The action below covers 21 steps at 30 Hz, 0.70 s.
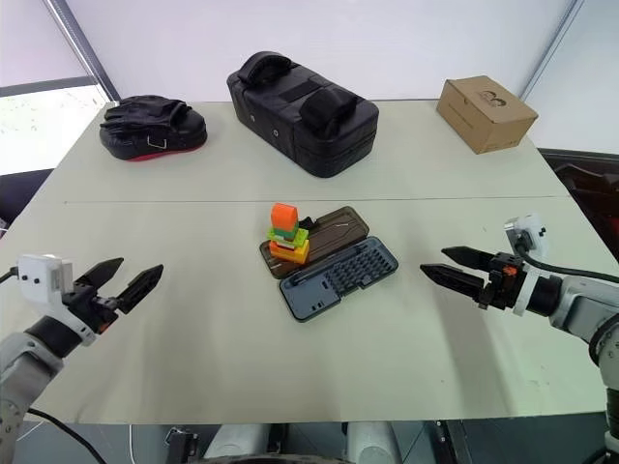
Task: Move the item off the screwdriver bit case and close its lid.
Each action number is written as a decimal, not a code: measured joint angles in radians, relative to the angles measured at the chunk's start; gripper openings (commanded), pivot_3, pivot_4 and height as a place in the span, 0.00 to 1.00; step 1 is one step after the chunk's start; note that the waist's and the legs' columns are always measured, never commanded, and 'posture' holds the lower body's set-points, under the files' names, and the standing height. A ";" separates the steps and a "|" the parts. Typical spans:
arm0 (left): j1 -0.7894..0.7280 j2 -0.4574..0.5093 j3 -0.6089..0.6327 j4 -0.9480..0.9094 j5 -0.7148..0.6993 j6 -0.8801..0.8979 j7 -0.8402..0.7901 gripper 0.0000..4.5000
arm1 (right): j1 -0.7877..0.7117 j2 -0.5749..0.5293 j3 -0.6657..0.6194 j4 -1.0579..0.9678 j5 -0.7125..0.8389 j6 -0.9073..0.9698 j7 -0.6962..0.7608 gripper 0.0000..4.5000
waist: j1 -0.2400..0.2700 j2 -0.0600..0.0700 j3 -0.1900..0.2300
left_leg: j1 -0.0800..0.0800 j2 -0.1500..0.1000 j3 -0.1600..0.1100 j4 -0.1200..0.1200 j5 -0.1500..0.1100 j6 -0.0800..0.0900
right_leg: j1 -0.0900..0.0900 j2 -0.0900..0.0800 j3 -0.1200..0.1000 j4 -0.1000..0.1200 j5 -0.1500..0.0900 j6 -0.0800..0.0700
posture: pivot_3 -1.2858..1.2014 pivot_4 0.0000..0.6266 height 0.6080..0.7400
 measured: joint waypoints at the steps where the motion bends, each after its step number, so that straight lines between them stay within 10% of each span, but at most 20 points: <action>1: 0.004 0.000 0.000 0.000 0.000 -0.001 0.000 0.99 | -0.001 0.000 0.000 0.000 0.000 0.000 0.000 0.99 | 0.000 0.000 0.000 | 0.000 0.000 0.000 0.000 0.000 0.000 | 0.000 0.000 0.000 0.000 0.000 0.000 | 0.52 0.24 1.00; 21: 0.001 -0.019 -0.014 0.005 0.005 -0.055 -0.029 0.99 | -0.026 0.036 0.044 0.001 -0.012 -0.024 -0.039 0.99 | 0.000 0.000 0.000 | 0.000 0.000 0.000 0.000 0.000 0.000 | -0.001 0.000 0.000 0.000 0.000 0.000 | 0.52 0.24 1.00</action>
